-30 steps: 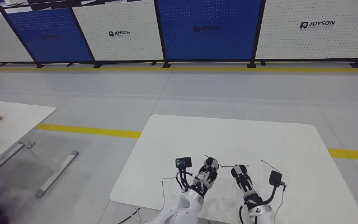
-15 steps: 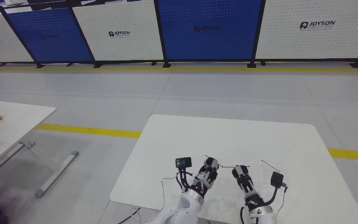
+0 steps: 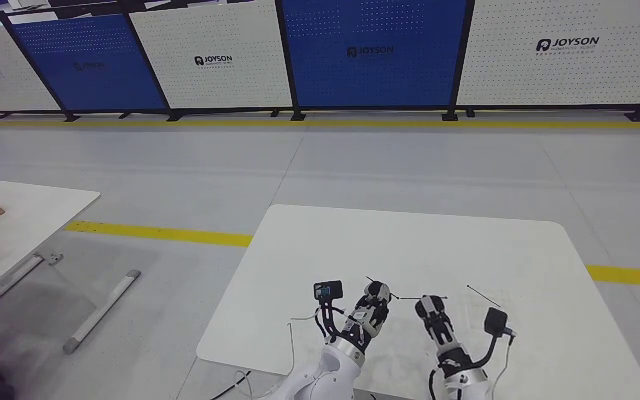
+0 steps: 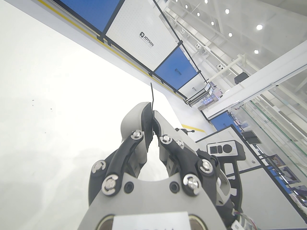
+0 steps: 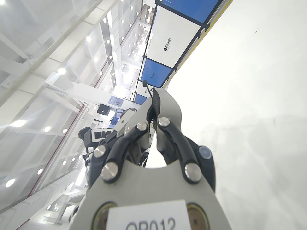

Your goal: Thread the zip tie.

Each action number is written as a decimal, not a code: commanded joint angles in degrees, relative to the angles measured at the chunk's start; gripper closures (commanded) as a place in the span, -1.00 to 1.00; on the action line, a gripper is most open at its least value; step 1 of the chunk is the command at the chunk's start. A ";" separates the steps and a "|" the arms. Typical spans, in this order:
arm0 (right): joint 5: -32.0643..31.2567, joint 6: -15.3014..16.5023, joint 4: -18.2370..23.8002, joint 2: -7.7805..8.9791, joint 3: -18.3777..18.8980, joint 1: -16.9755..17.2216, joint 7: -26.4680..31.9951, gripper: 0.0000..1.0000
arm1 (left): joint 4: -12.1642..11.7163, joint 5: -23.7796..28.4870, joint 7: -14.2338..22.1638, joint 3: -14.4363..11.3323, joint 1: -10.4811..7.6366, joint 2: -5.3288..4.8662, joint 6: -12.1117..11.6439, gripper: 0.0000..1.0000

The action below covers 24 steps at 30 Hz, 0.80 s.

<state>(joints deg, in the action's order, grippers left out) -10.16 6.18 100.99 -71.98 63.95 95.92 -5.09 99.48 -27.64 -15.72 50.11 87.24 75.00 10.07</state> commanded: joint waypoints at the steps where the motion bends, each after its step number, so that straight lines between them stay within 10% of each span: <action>1: -0.14 -0.04 0.05 -0.02 0.13 0.13 0.14 1.00 | 0.00 0.00 0.00 0.00 0.00 0.00 0.00 1.00; 24: -0.54 -0.47 -0.11 -0.73 0.36 0.05 0.52 1.00 | 0.00 0.00 0.00 0.00 0.00 0.00 0.00 1.00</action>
<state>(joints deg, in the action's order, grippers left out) -10.69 5.59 100.84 -72.71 64.18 95.85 -4.63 99.48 -27.64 -15.72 50.11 87.24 75.00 10.07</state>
